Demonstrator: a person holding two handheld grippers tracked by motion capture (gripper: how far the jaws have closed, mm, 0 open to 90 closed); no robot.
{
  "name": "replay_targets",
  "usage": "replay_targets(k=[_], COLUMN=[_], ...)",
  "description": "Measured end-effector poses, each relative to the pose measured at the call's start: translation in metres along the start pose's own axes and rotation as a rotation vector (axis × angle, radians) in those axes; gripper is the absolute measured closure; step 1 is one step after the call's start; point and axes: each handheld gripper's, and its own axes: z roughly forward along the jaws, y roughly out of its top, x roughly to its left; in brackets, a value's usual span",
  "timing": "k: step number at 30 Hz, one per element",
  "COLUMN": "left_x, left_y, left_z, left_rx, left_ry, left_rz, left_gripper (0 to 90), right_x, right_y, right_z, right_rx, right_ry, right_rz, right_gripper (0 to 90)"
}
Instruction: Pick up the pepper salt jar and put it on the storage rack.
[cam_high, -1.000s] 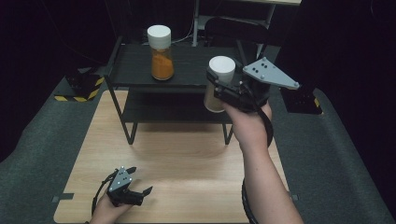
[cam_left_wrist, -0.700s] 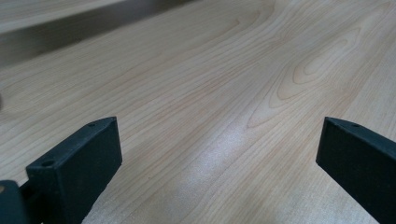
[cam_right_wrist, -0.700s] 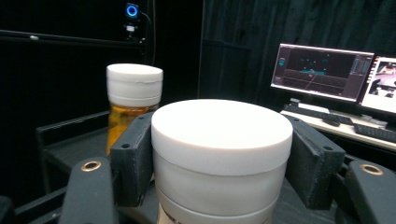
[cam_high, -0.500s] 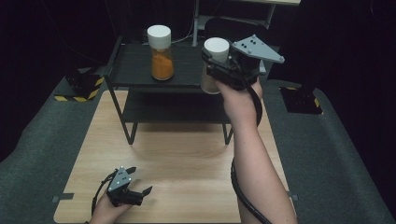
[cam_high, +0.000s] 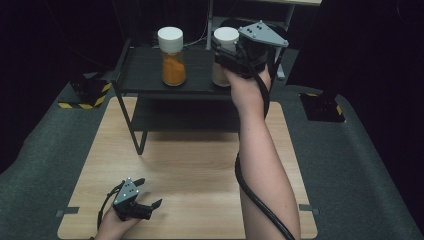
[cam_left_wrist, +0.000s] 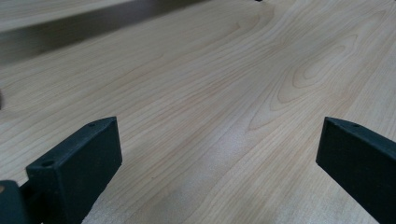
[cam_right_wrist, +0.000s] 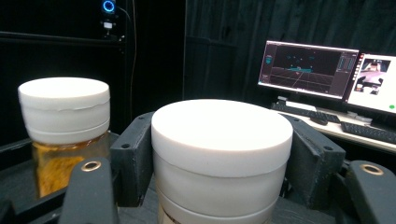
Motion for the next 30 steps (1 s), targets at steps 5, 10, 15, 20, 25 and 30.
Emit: replay_targets(k=[5, 10, 15, 20, 25, 30], left_x=[0.001, 0.001, 0.001, 0.000, -0.001, -0.001], left_y=[-0.001, -0.001, -0.001, 0.000, 0.001, 0.001], left_z=[0.000, 0.000, 0.000, 0.000, 0.000, 0.000], left_rx=[-0.004, -0.006, -0.004, 0.000, 0.005, 0.005], left_ry=[-0.003, -0.005, -0.005, -0.002, -0.001, -0.003], left_rz=[-0.005, -0.006, -0.002, 0.005, 0.013, 0.013], left_gripper=[0.5, 0.5, 0.5, 0.5, 0.5, 0.5], right_x=[0.000, -0.001, -0.006, -0.007, -0.008, -0.010], right_y=[-0.002, -0.005, -0.011, -0.013, -0.014, -0.014], right_z=[0.012, 0.019, 0.018, 0.018, 0.018, 0.017], right_rx=[0.012, 0.023, 0.005, -0.003, -0.005, -0.014], right_ry=[0.000, 0.001, 0.005, 0.008, 0.011, 0.024], right_rz=[0.007, 0.019, 0.043, 0.047, 0.053, 0.080], right_gripper=[32.9, 32.9, 32.7, 32.5, 32.3, 30.3])
